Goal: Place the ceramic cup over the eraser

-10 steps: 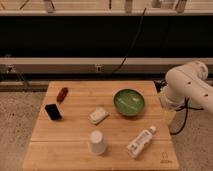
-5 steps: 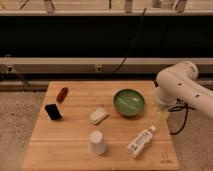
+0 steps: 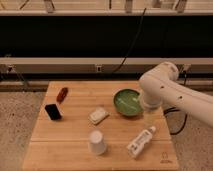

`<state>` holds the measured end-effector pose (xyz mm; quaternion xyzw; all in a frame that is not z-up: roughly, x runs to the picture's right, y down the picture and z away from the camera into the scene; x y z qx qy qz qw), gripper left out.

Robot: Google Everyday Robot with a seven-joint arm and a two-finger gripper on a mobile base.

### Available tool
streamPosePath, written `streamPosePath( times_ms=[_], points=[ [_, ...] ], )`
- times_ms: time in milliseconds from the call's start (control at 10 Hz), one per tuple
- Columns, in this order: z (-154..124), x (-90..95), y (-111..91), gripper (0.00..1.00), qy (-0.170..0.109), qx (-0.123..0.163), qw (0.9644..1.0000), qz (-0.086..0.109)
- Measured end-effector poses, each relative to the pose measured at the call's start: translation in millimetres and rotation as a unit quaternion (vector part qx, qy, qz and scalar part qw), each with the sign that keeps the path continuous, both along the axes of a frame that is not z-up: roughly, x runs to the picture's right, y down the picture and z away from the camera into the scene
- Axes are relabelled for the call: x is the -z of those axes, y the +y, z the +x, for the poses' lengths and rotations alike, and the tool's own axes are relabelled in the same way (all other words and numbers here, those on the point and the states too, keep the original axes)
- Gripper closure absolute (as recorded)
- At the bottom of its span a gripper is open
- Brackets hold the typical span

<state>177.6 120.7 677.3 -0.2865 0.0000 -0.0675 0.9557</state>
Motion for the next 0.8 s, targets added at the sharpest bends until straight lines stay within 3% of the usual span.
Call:
streamPosePath(
  times_ms=[100, 400, 800],
  points=[
    [-21, -0.8, 4, 0.2, -0.012, 0.017, 0.9998, 0.0],
    [-48, 1.7, 19, 0.2, -0.037, 0.048, 0.9982, -0.001],
    [-96, 10.6, 45, 0.2, -0.081, 0.084, 0.9932, -0.002]
  ],
)
